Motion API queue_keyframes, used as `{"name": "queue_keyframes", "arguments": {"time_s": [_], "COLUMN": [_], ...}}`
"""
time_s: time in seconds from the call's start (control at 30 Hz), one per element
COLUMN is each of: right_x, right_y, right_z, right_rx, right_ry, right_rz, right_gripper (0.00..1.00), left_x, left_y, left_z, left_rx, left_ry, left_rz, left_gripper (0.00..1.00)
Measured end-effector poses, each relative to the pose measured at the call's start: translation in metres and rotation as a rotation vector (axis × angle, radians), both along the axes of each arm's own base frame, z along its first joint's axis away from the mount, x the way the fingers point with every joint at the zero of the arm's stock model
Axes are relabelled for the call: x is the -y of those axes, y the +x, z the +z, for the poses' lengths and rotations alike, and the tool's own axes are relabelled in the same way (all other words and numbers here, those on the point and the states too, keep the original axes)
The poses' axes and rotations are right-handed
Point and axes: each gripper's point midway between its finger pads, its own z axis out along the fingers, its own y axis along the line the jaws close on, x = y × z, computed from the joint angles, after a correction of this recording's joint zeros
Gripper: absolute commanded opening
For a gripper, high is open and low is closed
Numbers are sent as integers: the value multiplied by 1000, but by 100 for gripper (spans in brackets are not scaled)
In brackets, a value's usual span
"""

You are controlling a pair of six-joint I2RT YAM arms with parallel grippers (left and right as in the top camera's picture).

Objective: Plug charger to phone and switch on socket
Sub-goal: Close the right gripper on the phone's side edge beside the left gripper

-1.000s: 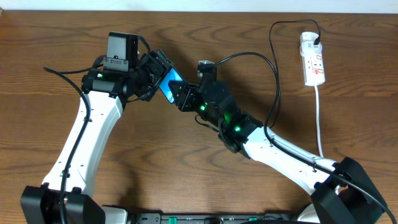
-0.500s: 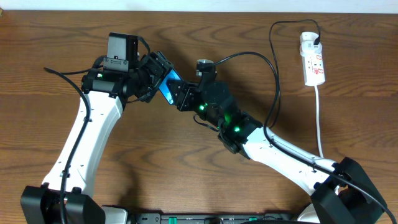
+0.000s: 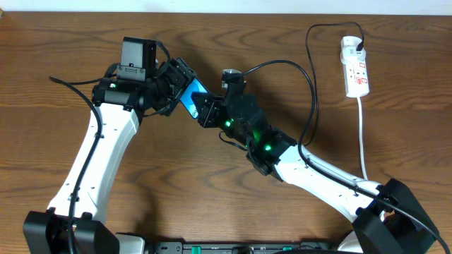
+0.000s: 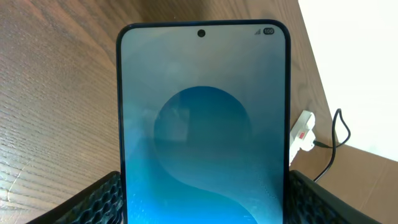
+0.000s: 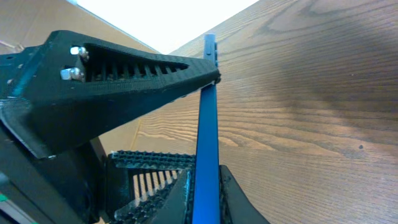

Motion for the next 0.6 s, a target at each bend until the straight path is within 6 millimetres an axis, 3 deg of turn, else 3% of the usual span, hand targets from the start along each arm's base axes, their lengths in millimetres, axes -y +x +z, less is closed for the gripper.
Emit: {"name": "queue_keyframes", "arguments": {"time_s": [0.57, 0.6], "right_x": [1, 1], "right_y": [0, -1], "right_z": [-3, -3], "right_rx": [-13, -14], "right_ry": [-4, -4], "right_rz": [-3, 0], "right_gripper": [1, 1], "left_x": [-1, -1], "left_y": [-1, -1], "left_z": [0, 0], "left_rx": [-2, -2], "left_ry": [1, 0], "left_rz": [2, 2], "left_gripper": [44, 52]}}
